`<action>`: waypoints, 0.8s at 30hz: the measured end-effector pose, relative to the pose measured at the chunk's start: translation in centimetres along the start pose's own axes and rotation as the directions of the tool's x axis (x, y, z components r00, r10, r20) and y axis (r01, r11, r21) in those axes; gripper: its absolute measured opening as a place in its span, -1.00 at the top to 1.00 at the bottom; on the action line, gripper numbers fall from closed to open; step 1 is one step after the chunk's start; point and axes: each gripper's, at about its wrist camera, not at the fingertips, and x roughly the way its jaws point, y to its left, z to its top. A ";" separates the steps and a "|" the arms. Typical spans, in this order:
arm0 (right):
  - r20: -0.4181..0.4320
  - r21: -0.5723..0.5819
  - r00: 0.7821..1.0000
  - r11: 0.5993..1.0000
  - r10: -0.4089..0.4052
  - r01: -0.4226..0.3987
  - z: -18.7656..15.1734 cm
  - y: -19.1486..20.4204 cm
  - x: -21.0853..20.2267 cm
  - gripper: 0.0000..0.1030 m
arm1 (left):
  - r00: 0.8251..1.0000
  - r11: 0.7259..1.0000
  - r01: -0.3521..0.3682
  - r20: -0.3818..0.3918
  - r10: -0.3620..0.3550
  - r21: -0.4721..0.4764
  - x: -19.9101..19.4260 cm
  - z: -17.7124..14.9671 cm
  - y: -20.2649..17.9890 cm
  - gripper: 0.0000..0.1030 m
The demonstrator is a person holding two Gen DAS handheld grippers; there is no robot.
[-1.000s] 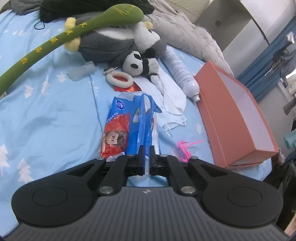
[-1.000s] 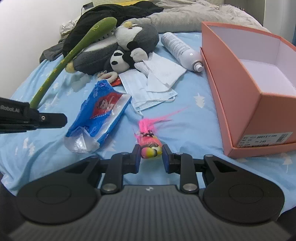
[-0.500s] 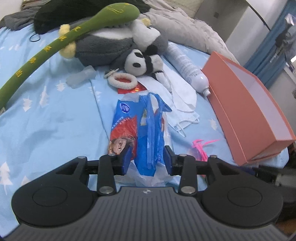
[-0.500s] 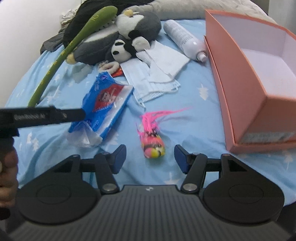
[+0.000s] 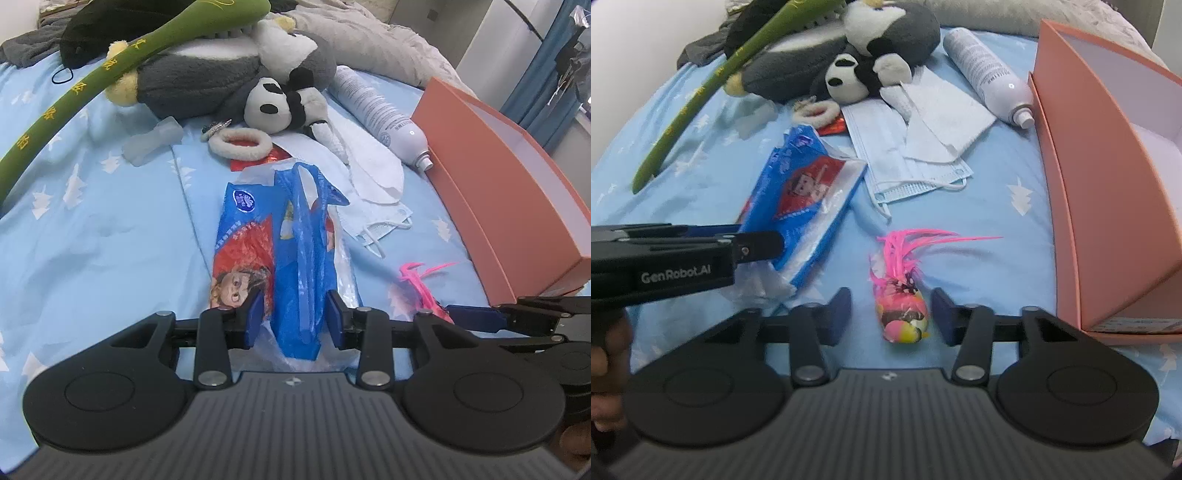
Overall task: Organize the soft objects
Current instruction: 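Lift the blue snack bag with the left gripper while the right lifts the pink toy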
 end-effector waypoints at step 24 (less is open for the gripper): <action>0.151 0.086 0.988 0.996 -0.010 -0.003 0.9 -0.7 -6.9 0.38 | 0.998 0.997 -0.001 0.070 0.006 -0.075 -6.9 2.3 -2.1 0.80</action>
